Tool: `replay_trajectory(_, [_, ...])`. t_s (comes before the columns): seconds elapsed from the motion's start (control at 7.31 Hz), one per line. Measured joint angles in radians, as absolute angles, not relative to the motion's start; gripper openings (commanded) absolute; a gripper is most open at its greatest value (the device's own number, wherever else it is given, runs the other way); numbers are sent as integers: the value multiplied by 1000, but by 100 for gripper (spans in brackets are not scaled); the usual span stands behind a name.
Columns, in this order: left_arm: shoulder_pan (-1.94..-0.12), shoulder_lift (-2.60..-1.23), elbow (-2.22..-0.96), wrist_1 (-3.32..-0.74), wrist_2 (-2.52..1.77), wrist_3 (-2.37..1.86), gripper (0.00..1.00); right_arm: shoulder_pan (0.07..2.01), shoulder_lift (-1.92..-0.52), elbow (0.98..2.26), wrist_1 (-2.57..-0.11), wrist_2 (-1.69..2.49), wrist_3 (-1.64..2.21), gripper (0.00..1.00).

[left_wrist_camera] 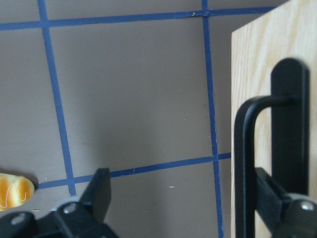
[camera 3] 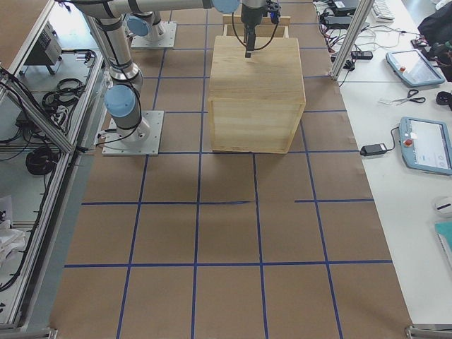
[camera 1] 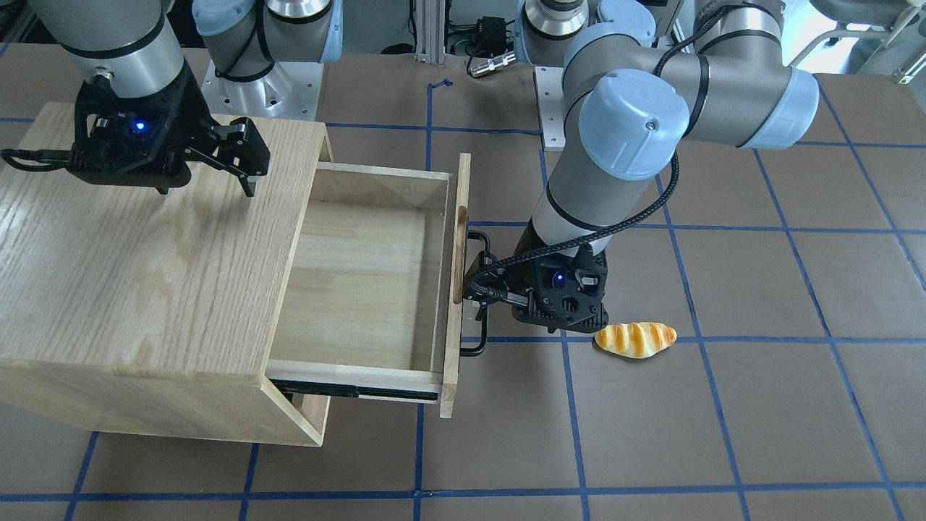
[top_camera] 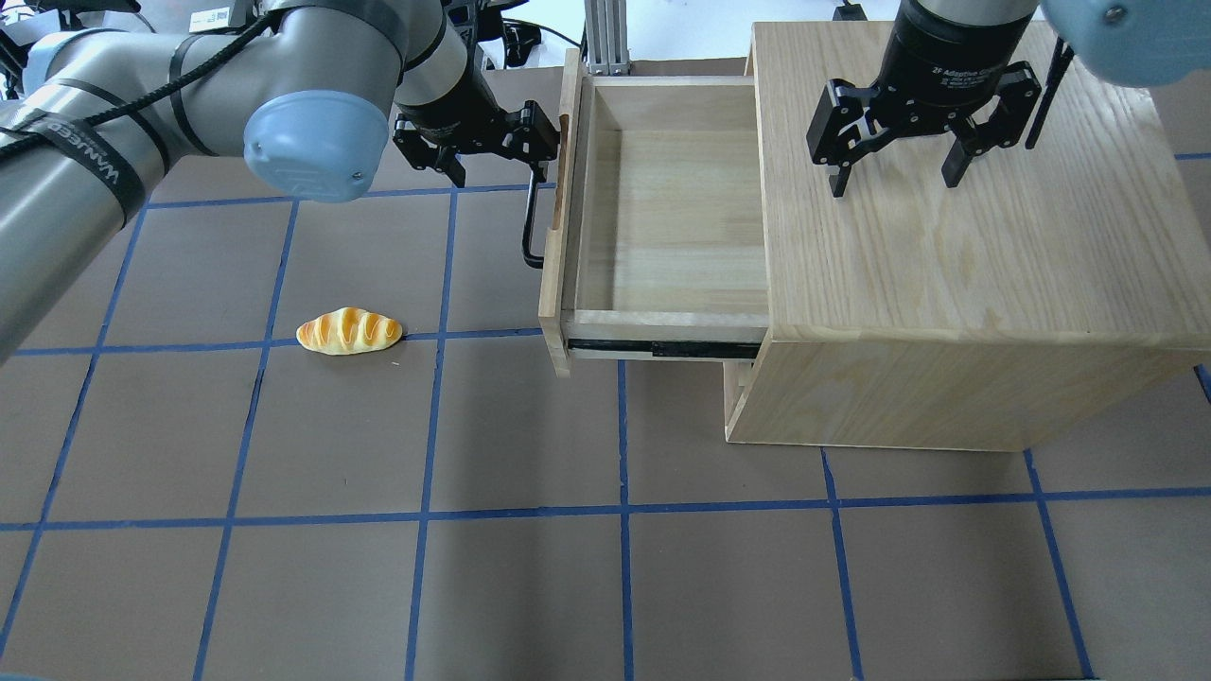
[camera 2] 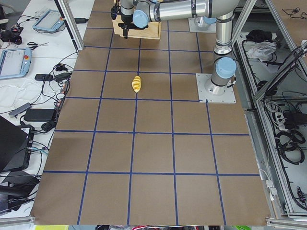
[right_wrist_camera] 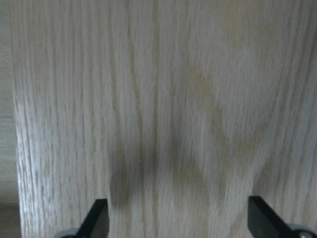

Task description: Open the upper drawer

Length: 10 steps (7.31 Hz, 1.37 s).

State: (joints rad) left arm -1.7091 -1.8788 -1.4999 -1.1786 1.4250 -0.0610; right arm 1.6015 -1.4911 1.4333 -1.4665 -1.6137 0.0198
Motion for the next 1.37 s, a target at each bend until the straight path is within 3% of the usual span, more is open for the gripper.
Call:
replay_trajectory(0.82, [-1681, -1776, -1417, -1403, 1508, -61, 100, 1601, -1491, 1433, -1466, -1614, 19, 100])
replay_trajectory(1.37, [-1550, -1703, -1431, -1466, 1540, -71, 100, 1601, -1491, 1433, -1466, -1614, 19, 100])
